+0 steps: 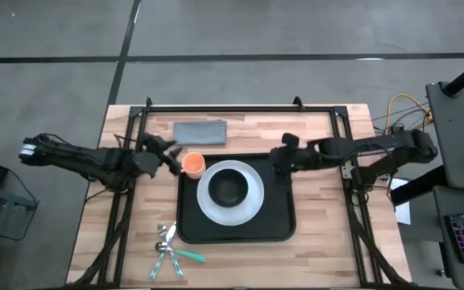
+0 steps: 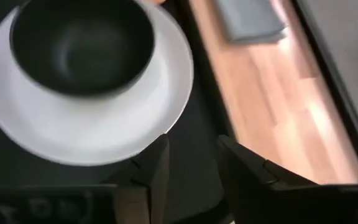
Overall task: Set up tray
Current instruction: Put the gray napkin to the right of the white plate on the black serving tray
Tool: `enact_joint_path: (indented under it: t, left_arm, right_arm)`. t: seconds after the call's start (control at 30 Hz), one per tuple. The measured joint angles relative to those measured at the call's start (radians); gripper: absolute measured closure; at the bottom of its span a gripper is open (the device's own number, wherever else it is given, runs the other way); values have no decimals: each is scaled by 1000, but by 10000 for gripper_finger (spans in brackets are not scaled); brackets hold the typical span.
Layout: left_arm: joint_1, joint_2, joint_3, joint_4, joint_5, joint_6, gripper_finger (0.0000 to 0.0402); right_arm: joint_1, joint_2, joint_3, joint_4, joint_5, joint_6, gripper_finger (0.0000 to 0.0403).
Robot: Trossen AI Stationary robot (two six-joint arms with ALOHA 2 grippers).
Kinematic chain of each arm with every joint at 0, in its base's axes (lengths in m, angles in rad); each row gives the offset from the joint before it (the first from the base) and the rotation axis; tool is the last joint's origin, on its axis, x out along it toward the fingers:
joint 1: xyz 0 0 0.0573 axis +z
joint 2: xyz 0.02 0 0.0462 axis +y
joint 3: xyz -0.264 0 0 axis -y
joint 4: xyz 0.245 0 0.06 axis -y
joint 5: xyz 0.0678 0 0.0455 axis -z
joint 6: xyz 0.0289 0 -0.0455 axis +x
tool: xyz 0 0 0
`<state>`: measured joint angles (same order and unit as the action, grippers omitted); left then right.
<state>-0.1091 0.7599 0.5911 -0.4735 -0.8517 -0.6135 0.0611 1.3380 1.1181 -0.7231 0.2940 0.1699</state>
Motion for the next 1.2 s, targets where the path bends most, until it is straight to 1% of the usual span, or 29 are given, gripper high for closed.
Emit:
enact_joint_path:
  t: [0.13, 0.2, 0.23, 0.33, 0.37, 0.47, 0.53, 0.6, 0.63, 0.73, 0.83, 1.0, 1.13, 1.2]
  left_arm:
    - [193, 5, 0, -168, 15, -194, 257]
    - [306, 4, -1, -200, 74, -216, 257]
    - [369, 4, -3, -196, 121, -214, 257]
    - [567, 7, -13, -175, 279, -174, 257]
    - [633, 12, -18, -151, 351, -153, 257]
    - [821, 35, -38, -69, 632, -79, 257]
    - [918, 54, -47, -9, 794, -44, 257]
    - [983, 81, -53, 17, 880, -27, 257]
    - [1007, 98, -55, 7, 897, -29, 257]
    - [1042, 151, -58, -22, 908, -31, 257]
    - [1047, 216, -77, -25, 928, -33, 257]
    - [1047, 341, -98, -19, 930, -54, 257]
    - [1047, 433, -99, 33, 934, -53, 257]
    - [1047, 473, -99, 71, 954, -52, 257]
  right_arm:
    - [-28, -22, -9, 33, -2, -60, 272]
    - [-36, -22, -9, 46, -3, -87, 269]
    - [-37, -22, -9, 48, -3, -93, 267]
    - [-37, -12, -9, 62, -4, -109, 264]
    - [-36, -8, -10, 61, -7, -110, 263]
    - [-35, 6, -12, 60, -29, -114, 262]
    - [-36, 17, -15, 60, -58, -114, 262]
    - [-36, 25, -17, 56, -86, -117, 262]
    - [-35, 28, -19, 54, -96, -117, 261]
    - [-32, 37, -23, 54, -104, -118, 261]
    - [-33, 40, -25, 54, -104, -126, 261]
    - [-32, 40, -26, 54, -111, -127, 261]
    - [-26, 40, -26, 54, -113, -126, 261]
    - [-26, 40, -26, 54, -113, -124, 261]
